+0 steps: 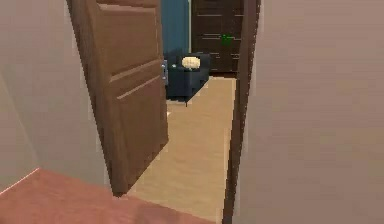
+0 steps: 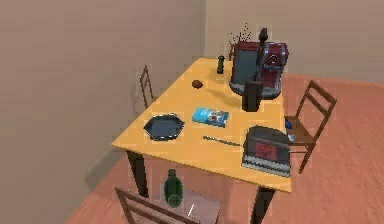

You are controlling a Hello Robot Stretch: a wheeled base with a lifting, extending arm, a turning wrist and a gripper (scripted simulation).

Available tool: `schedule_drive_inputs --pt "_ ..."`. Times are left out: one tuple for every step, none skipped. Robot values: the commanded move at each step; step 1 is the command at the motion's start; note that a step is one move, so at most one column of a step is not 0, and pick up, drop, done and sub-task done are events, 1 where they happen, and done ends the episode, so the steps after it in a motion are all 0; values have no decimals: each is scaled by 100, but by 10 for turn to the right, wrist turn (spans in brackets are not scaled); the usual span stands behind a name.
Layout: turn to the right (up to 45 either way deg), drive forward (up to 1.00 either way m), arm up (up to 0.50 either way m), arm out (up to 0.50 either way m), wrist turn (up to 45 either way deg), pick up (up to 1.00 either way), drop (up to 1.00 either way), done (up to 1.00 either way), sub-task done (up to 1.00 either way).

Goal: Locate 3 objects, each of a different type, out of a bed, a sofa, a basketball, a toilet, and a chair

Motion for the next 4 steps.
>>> schedule_drive_inputs --pt "30 0 0 0 0 0 0 0 0" --pt "0 65 0 0 0 0 0 0 0" --pt "-30 0 0 0 0 0 0 0 0" --pt "0 80 0 0 0 0 0 0 0"
